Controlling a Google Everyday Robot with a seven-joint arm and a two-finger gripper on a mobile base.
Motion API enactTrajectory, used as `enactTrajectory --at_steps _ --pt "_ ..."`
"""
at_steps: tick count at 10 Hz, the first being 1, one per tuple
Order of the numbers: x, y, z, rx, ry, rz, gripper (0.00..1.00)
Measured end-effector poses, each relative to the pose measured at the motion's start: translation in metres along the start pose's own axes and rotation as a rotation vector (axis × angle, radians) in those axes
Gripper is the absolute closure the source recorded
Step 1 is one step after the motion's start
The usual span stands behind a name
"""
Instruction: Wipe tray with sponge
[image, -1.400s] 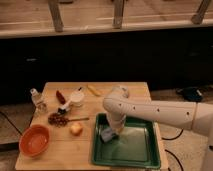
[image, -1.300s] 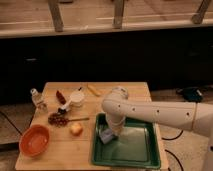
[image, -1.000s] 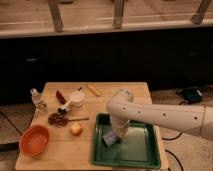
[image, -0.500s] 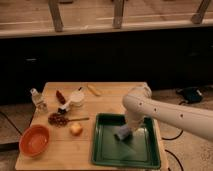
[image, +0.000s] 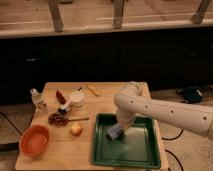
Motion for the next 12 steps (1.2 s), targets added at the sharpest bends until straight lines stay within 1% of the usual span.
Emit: enactTrajectory --at_steps 2,3,4,5,6,7,9,11,12 --pt "-0.016 0.004 0.002 -0.009 -0.014 -0.015 0.95" --pt "-0.019 0.010 0.003 -0.015 -0.016 -0.011 0.95" --pt "-0.018 0.018 0.003 -0.019 -0.016 -0.001 0.95" --pt "-0.012 0.029 0.000 -0.020 -0.011 0.018 0.95" --pt "-0.002 0.042 -0.002 -0.021 -0.005 0.035 0.95" --pt "0.016 0.058 -0.006 -0.021 0.004 0.056 0.95" --pt "0.049 0.080 -0.010 -0.013 0.016 0.082 0.95" --pt "0.069 0.086 -0.015 -0.005 0.026 0.087 0.95" --pt "0.075 0.083 -0.018 0.002 0.030 0.080 0.95"
